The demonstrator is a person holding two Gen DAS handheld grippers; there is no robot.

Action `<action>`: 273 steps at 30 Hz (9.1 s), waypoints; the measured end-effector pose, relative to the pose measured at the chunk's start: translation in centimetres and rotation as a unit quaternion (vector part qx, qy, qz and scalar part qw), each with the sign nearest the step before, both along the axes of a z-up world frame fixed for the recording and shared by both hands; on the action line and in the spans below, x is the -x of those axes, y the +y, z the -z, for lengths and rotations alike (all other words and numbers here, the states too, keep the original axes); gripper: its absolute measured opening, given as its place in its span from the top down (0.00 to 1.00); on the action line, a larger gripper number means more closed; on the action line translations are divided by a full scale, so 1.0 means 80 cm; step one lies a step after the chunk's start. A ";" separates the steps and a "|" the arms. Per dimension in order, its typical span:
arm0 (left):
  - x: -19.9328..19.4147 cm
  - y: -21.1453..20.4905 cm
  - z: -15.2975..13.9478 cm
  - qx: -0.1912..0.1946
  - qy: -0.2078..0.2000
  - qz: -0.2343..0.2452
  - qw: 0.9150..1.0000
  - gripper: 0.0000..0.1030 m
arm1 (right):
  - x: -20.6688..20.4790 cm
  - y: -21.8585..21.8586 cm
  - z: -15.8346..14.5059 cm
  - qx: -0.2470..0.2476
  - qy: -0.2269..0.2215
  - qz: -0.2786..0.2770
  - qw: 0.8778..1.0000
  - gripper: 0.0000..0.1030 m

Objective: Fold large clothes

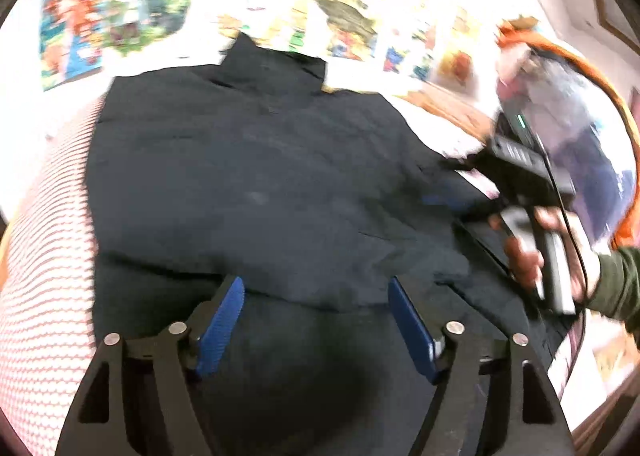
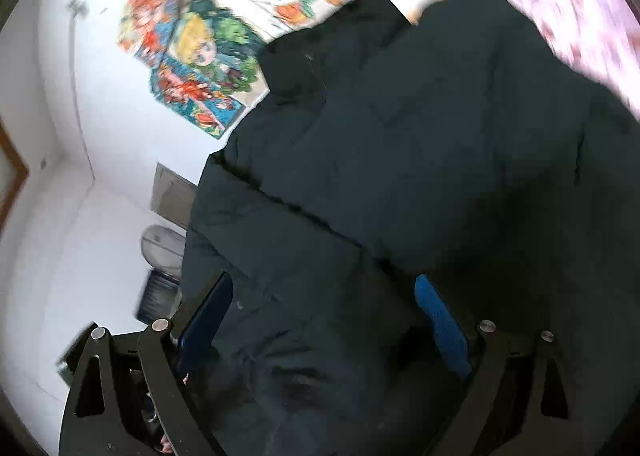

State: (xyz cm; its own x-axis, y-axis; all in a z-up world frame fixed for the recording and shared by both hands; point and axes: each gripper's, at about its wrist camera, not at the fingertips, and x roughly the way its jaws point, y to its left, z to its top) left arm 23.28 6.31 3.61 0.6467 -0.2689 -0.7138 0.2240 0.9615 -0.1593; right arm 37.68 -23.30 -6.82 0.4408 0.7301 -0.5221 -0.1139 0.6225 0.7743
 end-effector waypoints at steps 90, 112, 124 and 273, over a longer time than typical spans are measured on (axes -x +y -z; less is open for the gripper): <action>-0.095 0.024 -0.016 -0.044 -0.002 -0.205 0.978 0.00 | 0.004 0.002 -0.121 0.385 -0.178 0.070 0.903 0.13; 0.011 -0.023 -0.250 -0.059 -0.092 -0.183 0.977 0.00 | 0.158 -0.017 -0.378 0.365 -0.204 0.078 0.905 0.12; -0.161 0.000 -0.195 -0.029 -0.161 -0.180 0.970 0.00 | -0.030 -0.002 -0.320 0.342 -0.286 0.127 0.886 0.12; 0.065 -0.061 -0.038 -0.032 -0.105 -0.038 0.993 0.02 | 0.177 -0.054 -0.176 0.249 -0.278 -0.125 0.919 0.08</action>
